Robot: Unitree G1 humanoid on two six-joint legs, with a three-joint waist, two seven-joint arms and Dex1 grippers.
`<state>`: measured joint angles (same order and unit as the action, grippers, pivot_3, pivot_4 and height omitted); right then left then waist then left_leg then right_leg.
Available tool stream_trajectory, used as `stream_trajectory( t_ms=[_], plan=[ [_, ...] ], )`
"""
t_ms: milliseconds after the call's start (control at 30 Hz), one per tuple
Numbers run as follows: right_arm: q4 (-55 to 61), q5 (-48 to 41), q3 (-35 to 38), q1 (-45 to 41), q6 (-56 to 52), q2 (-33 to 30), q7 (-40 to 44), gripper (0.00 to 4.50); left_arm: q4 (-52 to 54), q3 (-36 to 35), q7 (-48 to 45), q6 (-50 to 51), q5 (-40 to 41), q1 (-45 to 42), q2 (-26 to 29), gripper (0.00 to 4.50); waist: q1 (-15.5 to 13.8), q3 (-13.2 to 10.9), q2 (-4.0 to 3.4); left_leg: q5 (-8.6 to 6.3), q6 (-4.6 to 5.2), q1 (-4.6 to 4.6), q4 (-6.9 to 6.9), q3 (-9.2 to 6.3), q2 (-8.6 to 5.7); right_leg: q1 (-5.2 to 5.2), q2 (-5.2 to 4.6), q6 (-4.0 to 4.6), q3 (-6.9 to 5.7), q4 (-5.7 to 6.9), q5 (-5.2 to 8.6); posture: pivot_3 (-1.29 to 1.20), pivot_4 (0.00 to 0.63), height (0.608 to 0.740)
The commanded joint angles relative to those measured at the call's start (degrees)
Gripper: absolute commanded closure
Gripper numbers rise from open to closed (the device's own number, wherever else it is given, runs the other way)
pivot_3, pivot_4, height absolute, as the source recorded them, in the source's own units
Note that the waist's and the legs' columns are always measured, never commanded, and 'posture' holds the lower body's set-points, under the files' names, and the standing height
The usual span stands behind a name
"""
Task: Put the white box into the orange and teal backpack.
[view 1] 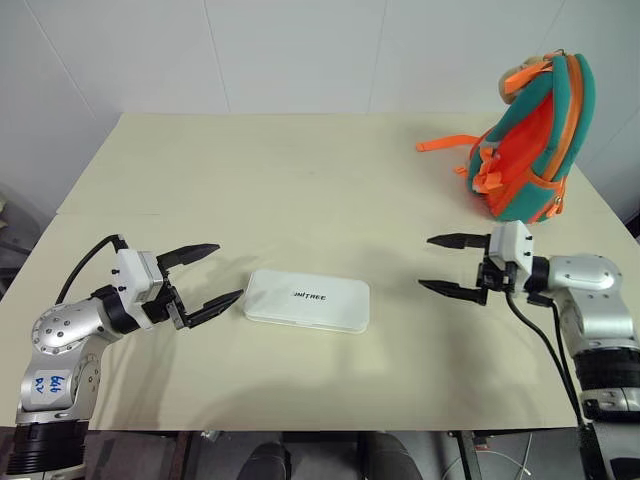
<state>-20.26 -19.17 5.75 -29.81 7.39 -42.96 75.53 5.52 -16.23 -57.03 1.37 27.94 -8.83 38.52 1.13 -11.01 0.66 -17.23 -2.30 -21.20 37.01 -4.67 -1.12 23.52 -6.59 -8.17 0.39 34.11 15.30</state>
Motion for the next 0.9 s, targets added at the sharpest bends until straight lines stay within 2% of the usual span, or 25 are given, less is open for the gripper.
stream_trajectory(
  t_ms=[33,300,400,533,800,867,900],
  plan=[
    [1.0,-1.1,2.7,-0.3,0.3,-1.5,-0.9,0.00,1.1,-0.9,0.3,-0.1,0.6,-0.8,0.7,0.04,0.3,0.0,0.00,0.00,0.00,0.01,0.00,0.02,0.00,0.00,0.00,0.00,0.02,0.00,-0.01,0.00,0.150,0.740],
    [2.6,-1.2,0.8,-1.9,-2.1,0.8,-2.0,0.00,-2.0,-2.6,0.0,-1.3,-0.2,-0.7,2.0,0.04,0.4,0.0,0.00,-0.01,0.01,0.08,0.02,0.18,0.06,0.01,0.03,-0.01,0.10,0.00,-0.07,0.00,0.150,0.740],
    [5.6,-1.0,-0.5,-0.8,-4.3,1.5,-2.4,0.00,-5.6,-3.2,-0.2,-3.0,-1.6,-0.4,3.0,0.58,0.4,0.0,0.00,-0.01,0.02,0.06,0.00,0.18,0.06,0.03,0.03,-0.01,0.10,-0.01,-0.07,0.00,0.150,0.740],
    [9.2,1.3,-1.9,2.6,-5.2,2.9,-6.3,0.90,-9.0,-2.8,1.9,-4.6,-4.5,-0.5,3.1,1.84,0.2,0.0,0.00,-0.05,0.05,0.03,-0.01,0.20,0.06,0.04,0.02,-0.02,0.10,-0.07,-0.07,0.00,0.150,0.740],
    [12.9,5.0,-5.3,7.7,-8.6,5.6,-12.6,3.73,-9.3,2.4,4.9,-3.3,-8.5,0.3,0.4,4.43,-0.5,0.0,0.00,-0.07,0.06,0.00,0.02,0.31,0.03,0.04,0.00,-0.12,0.17,-0.13,-0.13,0.00,0.150,0.740],
    [13.5,5.7,-6.0,8.9,-9.5,6.1,-14.2,4.39,-9.8,3.2,5.9,-2.8,-9.4,0.2,0.0,4.50,-0.7,0.0,0.00,-0.07,0.06,0.01,0.01,0.32,0.04,0.06,0.01,-0.12,0.17,-0.15,-0.13,0.00,0.150,0.740],
    [13.7,6.1,-6.5,9.6,-10.4,6.5,-15.0,4.37,-9.9,3.4,6.8,-2.8,-9.6,0.0,-0.6,4.50,-0.8,0.0,0.01,-0.07,0.06,0.01,0.01,0.32,0.05,0.06,0.02,-0.12,0.17,-0.15,-0.13,0.00,0.150,0.740]
  ],
)
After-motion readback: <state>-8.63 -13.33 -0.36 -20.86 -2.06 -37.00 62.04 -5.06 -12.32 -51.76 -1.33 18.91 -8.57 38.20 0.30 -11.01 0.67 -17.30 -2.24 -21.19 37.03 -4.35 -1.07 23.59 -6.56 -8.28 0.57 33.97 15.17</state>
